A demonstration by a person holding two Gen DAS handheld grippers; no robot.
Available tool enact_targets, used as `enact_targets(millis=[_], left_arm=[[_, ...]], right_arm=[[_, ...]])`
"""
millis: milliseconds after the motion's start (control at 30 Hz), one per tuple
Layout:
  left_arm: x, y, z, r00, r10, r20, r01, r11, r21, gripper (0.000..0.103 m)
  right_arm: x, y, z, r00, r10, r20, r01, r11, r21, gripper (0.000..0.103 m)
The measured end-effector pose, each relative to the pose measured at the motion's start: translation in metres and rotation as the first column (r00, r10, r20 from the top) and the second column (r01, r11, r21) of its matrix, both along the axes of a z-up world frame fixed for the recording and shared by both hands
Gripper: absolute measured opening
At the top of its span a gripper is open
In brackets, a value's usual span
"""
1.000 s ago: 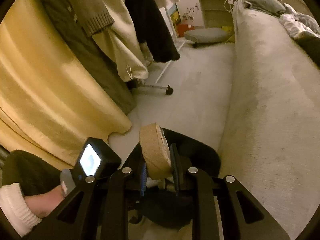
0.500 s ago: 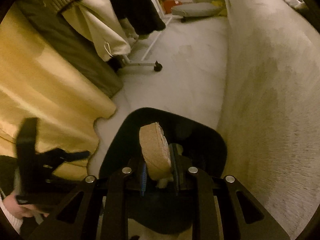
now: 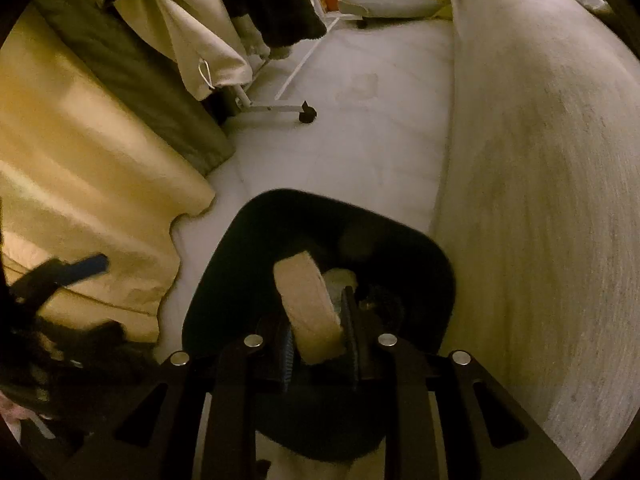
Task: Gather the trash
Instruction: 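Carry the bubble wrap and brown tape roll to the black bin and release both, then move both tools back over the bed toward the white bundle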
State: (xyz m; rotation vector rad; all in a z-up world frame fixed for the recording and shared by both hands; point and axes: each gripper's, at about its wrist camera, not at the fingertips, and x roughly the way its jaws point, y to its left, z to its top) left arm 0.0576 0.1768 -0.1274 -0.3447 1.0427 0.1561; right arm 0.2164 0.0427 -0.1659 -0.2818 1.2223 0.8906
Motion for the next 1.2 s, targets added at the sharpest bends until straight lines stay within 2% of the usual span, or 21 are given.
enact_targets(millis=[133, 233, 333, 367, 400, 467, 633, 767, 933, 1033, 1100, 1200], left_arm=[[-0.007, -0.001, 0.028, 0.997, 0.002, 0.073, -0.005, 0.999, 0.047, 0.095], [-0.016, -0.006, 0.055, 0.989, 0.001, 0.151, -0.019, 0.993, 0.118, 0.097], [-0.025, -0.01, 0.077, 0.977, 0.011, 0.212, -0.041, 0.99, 0.136, 0.098], [-0.03, -0.012, 0.082, 0.972, 0.015, 0.234, -0.048, 0.989, 0.137, 0.098], [-0.033, -0.014, 0.085, 0.97, 0.017, 0.243, -0.053, 0.989, 0.141, 0.098], [-0.04, -0.02, 0.091, 0.968, 0.011, 0.251, -0.051, 0.987, 0.151, 0.098], [-0.058, -0.038, 0.113, 0.949, -0.04, 0.312, -0.045, 0.964, 0.262, 0.098], [-0.066, -0.04, 0.136, 0.917, -0.03, 0.398, -0.076, 0.966, 0.247, 0.098], [-0.066, -0.037, 0.154, 0.884, 0.014, 0.467, -0.108, 0.979, 0.174, 0.099], [-0.063, -0.037, 0.164, 0.865, 0.044, 0.499, -0.124, 0.984, 0.127, 0.099], [-0.06, -0.041, 0.171, 0.853, 0.045, 0.519, -0.121, 0.986, 0.114, 0.099], [-0.056, -0.051, 0.18, 0.841, 0.029, 0.54, -0.125, 0.982, 0.141, 0.1]], right_arm=[[-0.005, -0.001, -0.005, 1.0, 0.0, 0.006, 0.0, 0.999, -0.036, 0.022], [-0.009, 0.001, -0.009, 1.0, -0.005, 0.008, 0.005, 0.998, -0.057, 0.022], [-0.014, -0.002, -0.01, 1.0, -0.019, 0.005, 0.019, 0.998, -0.062, 0.025], [-0.016, -0.005, -0.01, 1.0, -0.027, 0.006, 0.028, 0.998, -0.061, 0.029], [-0.019, -0.007, -0.009, 0.999, -0.035, 0.007, 0.036, 0.998, -0.059, 0.038], [-0.026, -0.008, -0.008, 0.999, -0.032, 0.021, 0.033, 0.998, -0.054, 0.044], [-0.047, -0.016, -0.001, 0.997, -0.063, 0.034, 0.064, 0.998, -0.018, 0.07], [-0.068, -0.024, 0.013, 0.995, -0.071, 0.071, 0.071, 0.998, 0.002, 0.08], [-0.086, -0.047, 0.038, 0.987, -0.113, 0.113, 0.108, 0.993, 0.051, 0.094], [-0.092, -0.069, 0.057, 0.972, -0.146, 0.183, 0.137, 0.989, 0.058, 0.098], [-0.092, -0.087, 0.068, 0.967, -0.165, 0.196, 0.152, 0.985, 0.076, 0.099], [-0.089, -0.117, 0.079, 0.955, -0.21, 0.209, 0.194, 0.976, 0.097, 0.1]])
